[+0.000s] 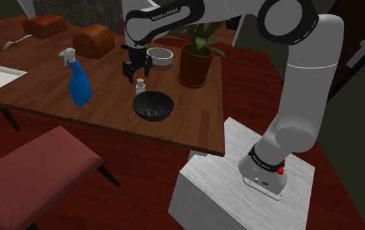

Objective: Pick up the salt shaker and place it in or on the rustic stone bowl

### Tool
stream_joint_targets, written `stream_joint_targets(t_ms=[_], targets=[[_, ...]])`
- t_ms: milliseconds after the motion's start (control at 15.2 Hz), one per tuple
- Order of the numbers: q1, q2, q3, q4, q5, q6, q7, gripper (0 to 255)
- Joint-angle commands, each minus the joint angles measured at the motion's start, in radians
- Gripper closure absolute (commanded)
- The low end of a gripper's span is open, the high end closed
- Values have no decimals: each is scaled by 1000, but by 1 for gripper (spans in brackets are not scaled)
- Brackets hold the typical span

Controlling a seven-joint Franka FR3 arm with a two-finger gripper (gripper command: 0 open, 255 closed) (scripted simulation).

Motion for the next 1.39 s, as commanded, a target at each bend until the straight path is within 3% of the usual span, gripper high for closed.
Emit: stream_joint_targets(t_ms=[0,462,528,1320], targets=[[0,8,-1,-10,-2,19,1,0],[0,8,-1,-10,-2,18,1,0],[0,8,-1,-10,-2,18,1,255],[-1,-6,0,10,1,-16,-2,255]])
